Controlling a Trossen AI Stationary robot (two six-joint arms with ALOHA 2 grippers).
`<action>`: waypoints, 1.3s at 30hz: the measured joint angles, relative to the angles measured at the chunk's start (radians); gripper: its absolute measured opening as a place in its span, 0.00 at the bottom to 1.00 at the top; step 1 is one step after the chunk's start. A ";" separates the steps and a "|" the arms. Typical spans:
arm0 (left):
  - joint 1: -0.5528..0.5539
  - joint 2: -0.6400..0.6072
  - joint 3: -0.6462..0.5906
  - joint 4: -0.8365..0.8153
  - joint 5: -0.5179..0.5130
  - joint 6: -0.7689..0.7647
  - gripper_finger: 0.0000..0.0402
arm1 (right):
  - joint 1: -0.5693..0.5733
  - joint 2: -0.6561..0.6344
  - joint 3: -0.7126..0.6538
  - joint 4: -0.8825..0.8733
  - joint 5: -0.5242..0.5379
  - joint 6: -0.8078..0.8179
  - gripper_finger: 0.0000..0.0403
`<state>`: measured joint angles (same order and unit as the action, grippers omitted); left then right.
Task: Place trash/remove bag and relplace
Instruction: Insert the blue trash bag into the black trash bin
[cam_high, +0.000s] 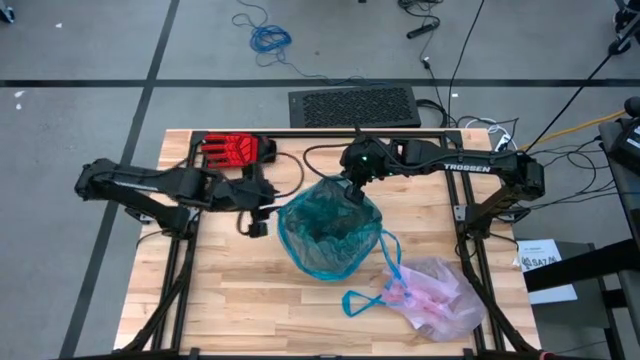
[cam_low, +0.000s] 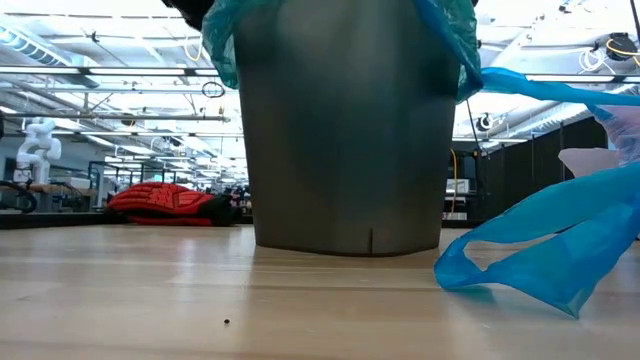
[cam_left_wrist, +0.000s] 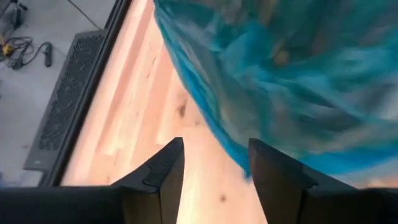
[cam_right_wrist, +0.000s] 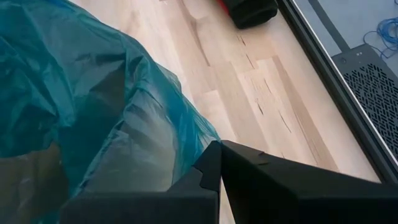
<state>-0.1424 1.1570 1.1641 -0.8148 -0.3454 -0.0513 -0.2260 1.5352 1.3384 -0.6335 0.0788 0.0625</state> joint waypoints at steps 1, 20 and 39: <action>-0.016 -0.021 -0.001 -0.012 0.000 -0.023 0.44 | 0.000 0.000 0.000 0.000 0.000 0.000 0.00; -0.146 0.043 -0.148 0.211 0.089 -0.132 0.45 | 0.019 -0.001 0.001 0.003 -0.002 -0.004 0.00; -0.168 0.177 -0.163 0.233 0.032 -0.153 0.01 | 0.045 -0.009 -0.139 0.114 -0.008 0.049 0.00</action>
<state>-0.3103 1.3338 1.0008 -0.5817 -0.3135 -0.2043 -0.1815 1.5258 1.1990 -0.5194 0.0708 0.1116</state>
